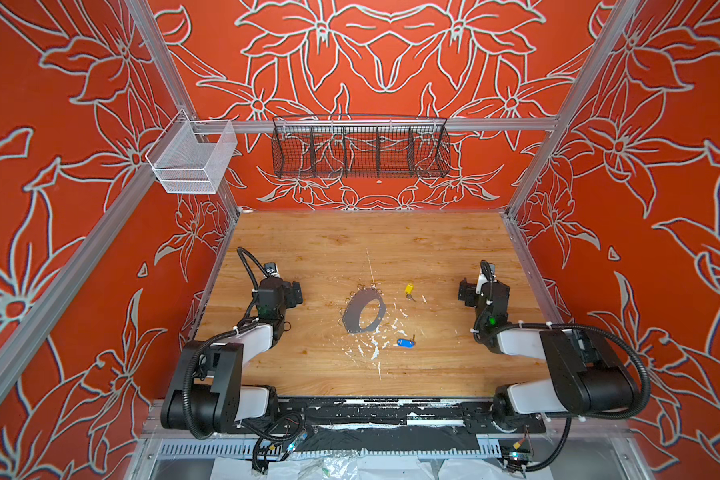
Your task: Put the keys on the keyring
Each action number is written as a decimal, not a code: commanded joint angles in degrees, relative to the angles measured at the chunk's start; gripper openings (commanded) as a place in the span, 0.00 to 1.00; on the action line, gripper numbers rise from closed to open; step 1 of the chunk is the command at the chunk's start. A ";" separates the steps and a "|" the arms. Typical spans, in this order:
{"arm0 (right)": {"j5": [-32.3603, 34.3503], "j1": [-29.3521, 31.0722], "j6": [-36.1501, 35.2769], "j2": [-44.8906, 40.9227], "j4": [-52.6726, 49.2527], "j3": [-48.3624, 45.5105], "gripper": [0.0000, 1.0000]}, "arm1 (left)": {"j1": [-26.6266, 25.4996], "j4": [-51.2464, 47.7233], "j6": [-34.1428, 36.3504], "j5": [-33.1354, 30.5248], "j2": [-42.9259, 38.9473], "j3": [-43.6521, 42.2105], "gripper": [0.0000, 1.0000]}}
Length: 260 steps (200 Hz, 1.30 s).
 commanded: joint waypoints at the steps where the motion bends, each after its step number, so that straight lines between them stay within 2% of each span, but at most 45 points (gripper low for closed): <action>1: 2.31 0.49 -0.62 -0.45 1.77 -0.54 0.97 | -0.56 1.45 0.49 -1.35 -0.68 -0.40 0.97; 70: 3.19 1.02 -0.83 -0.44 3.21 -1.24 0.97 | -0.73 1.55 0.64 -1.50 -0.64 -0.46 0.97; 89: 2.86 1.06 -0.88 -1.16 3.01 -1.56 0.97 | -1.69 0.14 3.93 2.83 -1.62 0.05 0.97; 100: 2.67 0.90 -0.74 -1.29 2.32 -1.18 0.97 | -1.65 0.96 3.48 1.61 -2.48 -0.60 0.97; 108: 2.73 0.89 -0.71 -1.14 2.62 -1.26 0.97 | -1.78 -2.56 2.55 -0.45 -4.34 0.79 0.97; 118: 2.54 0.89 -0.99 -1.48 3.05 -1.63 0.97 | -1.82 -15.11 0.31 -2.24 -7.55 6.09 0.97; 128: 2.06 0.89 -1.00 -2.40 3.23 -2.29 0.97 | -1.79 -23.58 -2.37 -4.55 -9.77 10.99 0.97; 150: 1.63 0.81 -1.31 -3.83 3.75 -3.06 0.97 | -1.86 -26.13 -2.26 -0.34 -15.09 12.28 0.97; 157: 3.61 1.35 -2.00 -4.90 5.00 -3.27 0.97 | -1.87 -25.68 -2.81 1.44 -17.40 11.57 0.97; 164: 6.51 2.26 -1.34 -8.63 0.10 -3.04 0.97 | -1.88 -25.93 -4.07 2.78 -19.46 10.95 0.97; 178: 7.44 2.44 -0.26 -18.08 -8.69 -2.38 0.97 | -1.82 -29.51 -8.80 3.60 -25.32 10.87 0.97; 195: 9.72 2.31 6.87 -27.84 -22.17 1.09 0.97 | -1.82 -35.13 -11.50 5.66 -30.01 11.95 0.97; 211: 5.89 2.21 10.83 -35.05 -32.81 5.58 0.97 | -1.80 -40.48 -13.17 7.97 -33.34 13.40 0.97; 233: 1.70 2.20 16.64 -40.08 -43.62 11.03 0.97 | -1.88 -48.47 -14.01 10.75 -37.83 15.38 0.97; 260: -4.13 2.20 23.76 -43.28 -57.04 16.50 0.97 | -1.79 -49.47 -17.46 10.78 -47.22 9.96 0.97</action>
